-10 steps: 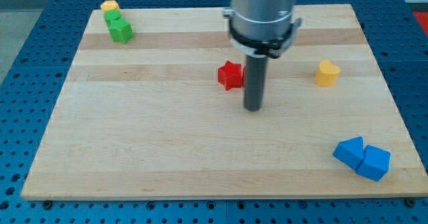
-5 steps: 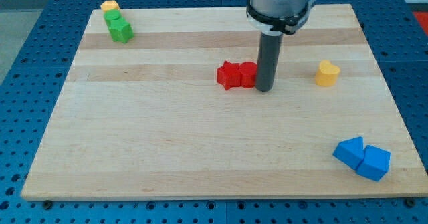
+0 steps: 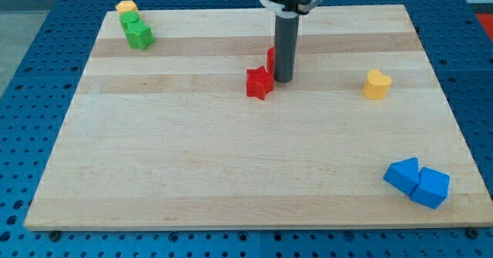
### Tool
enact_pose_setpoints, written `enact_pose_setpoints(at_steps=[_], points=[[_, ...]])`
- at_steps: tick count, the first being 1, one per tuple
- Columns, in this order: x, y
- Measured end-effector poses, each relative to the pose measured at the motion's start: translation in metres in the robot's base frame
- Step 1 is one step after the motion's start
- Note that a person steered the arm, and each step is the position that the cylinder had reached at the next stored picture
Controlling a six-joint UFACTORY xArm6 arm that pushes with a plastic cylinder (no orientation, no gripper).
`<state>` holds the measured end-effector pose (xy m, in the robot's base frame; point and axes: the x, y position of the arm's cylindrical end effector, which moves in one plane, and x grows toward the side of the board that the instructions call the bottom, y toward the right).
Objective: Push the red circle to the right of the green circle
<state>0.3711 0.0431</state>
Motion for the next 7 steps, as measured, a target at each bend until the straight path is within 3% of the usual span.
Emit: enact_pose_setpoints(at_steps=[6, 7], points=[[-0.117, -0.004], [-0.125, -0.025]])
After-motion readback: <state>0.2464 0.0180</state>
